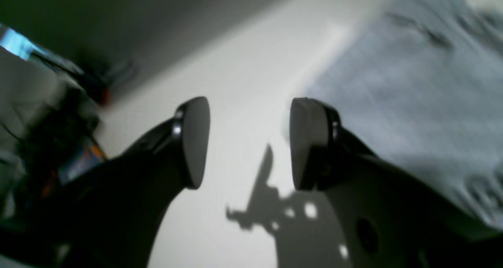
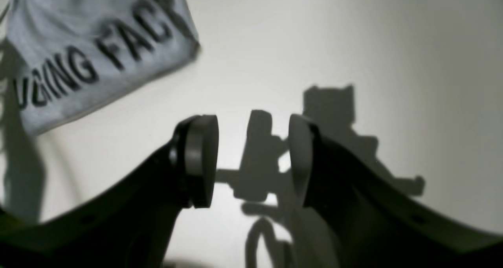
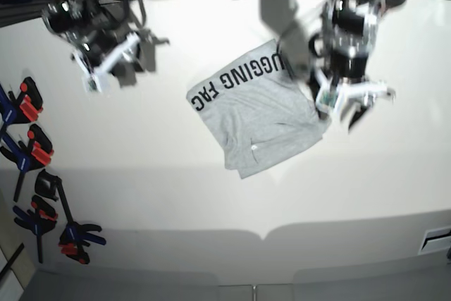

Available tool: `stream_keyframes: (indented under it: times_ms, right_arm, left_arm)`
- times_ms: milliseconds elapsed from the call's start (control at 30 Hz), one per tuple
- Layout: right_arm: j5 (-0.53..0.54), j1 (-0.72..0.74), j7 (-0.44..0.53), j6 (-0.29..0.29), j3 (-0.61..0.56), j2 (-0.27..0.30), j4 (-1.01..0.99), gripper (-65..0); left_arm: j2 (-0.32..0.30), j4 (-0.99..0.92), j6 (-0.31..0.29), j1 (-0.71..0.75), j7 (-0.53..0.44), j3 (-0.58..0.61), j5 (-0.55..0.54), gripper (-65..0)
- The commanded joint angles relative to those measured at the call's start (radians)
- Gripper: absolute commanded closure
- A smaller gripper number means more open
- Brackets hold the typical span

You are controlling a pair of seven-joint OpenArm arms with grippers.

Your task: Fold the T-shirt properly

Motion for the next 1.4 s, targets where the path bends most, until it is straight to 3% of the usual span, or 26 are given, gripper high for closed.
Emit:
stream_keyframes:
  times_ms: [0,67,200,533,667,933,1067,1167,1267,1367]
  right_arm:
    - [0.068,-0.047,-0.011,0.013,0.025,0.01,0.036,-27.6]
    - [0.15,-0.152,-0.047,0.032,0.072,0.014,0.073,-27.5]
    - [0.218,-0.338,-0.048,0.044,0.154,0.014,0.146,-27.6]
    - [0.271,-0.595,-0.048,0.044,0.206,0.024,0.182,-27.5]
    - [0.271,-0.621,-0.048,0.044,0.206,0.063,0.182,-27.6]
    - [0.271,-0.621,-0.042,0.044,0.205,0.1,0.182,-27.6]
    - [0.27,-0.621,-0.046,0.044,0.205,0.1,0.182,-27.6]
    - [0.27,-0.622,-0.053,0.044,0.204,0.1,0.182,-27.5]
    - [0.27,-0.622,-0.068,0.044,0.204,0.1,0.182,-27.6]
    - [0.27,-0.622,-0.076,0.044,0.204,0.1,0.182,-27.6]
  left_arm:
    - [-0.006,0.059,0.023,0.036,-0.003,-0.02,0.033,-30.7]
    - [-0.007,0.133,0.023,0.139,0.009,-0.042,0.065,-30.7]
    - [-0.007,0.193,0.023,0.312,0.004,-0.12,0.138,-30.7]
    - [-0.007,0.193,0.019,0.597,-0.001,-0.485,0.1,-30.7]
    - [0.002,0.193,-0.016,0.68,0.016,-0.632,-0.02,-30.7]
    - [0.044,0.161,-0.03,0.826,0.014,-0.903,-0.085,-30.7]
    - [0.049,0.056,-0.035,0.871,0.006,-0.93,-0.132,-30.7]
    - [0.06,-0.029,-0.105,0.887,0.013,-0.93,-0.254,-30.7]
    - [0.124,-0.122,-0.175,0.887,-0.029,-0.93,-0.302,-30.7]
    - [0.182,-0.24,-0.176,0.887,-0.098,-0.931,-0.301,-30.7]
